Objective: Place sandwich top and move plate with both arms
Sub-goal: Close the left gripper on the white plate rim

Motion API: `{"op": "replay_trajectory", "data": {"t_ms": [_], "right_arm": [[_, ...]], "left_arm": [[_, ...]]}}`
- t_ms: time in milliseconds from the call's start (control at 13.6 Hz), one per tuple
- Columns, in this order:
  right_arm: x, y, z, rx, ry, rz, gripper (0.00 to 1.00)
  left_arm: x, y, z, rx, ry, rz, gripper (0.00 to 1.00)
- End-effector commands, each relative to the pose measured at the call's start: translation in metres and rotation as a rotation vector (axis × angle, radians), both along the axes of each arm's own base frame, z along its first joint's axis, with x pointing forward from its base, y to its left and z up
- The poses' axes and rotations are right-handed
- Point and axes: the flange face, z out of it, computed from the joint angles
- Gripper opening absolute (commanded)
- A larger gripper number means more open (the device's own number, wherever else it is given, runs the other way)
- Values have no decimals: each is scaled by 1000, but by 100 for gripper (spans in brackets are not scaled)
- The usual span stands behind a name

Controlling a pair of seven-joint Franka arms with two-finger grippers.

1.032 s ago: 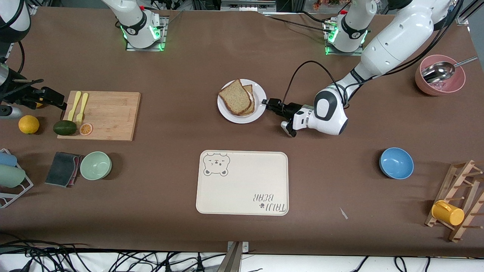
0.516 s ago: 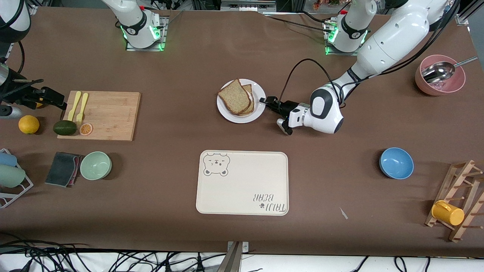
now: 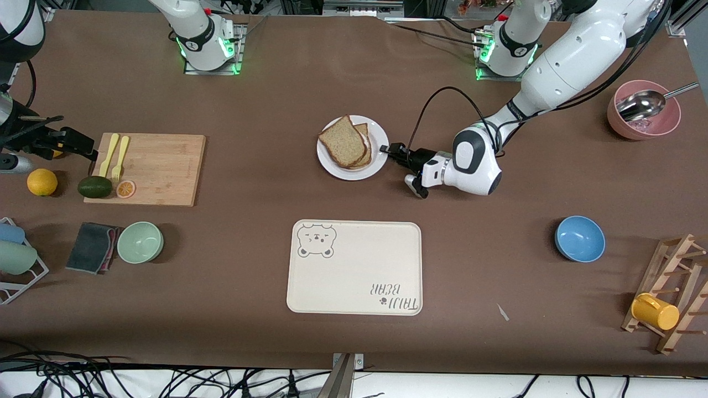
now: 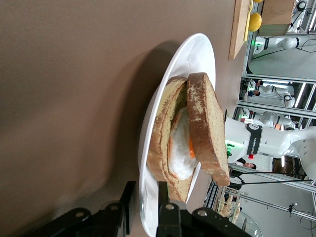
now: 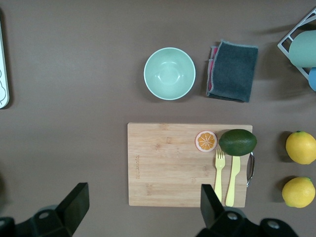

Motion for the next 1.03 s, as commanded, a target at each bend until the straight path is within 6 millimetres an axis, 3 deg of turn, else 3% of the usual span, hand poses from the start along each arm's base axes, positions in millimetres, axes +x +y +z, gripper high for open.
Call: {"op": "replay_trajectory", "data": {"t_ms": [0, 811, 959], "right_arm": [[-1, -2, 2, 12, 3, -8, 100], [-1, -2, 2, 12, 3, -8, 100], [-1, -2, 2, 12, 5, -8, 100]], "left_arm": [[-3, -4, -5, -18, -1, 24, 25], [-8, -16, 0, -36, 9, 25, 24], [-10, -18, -1, -25, 1, 26, 16]]}}
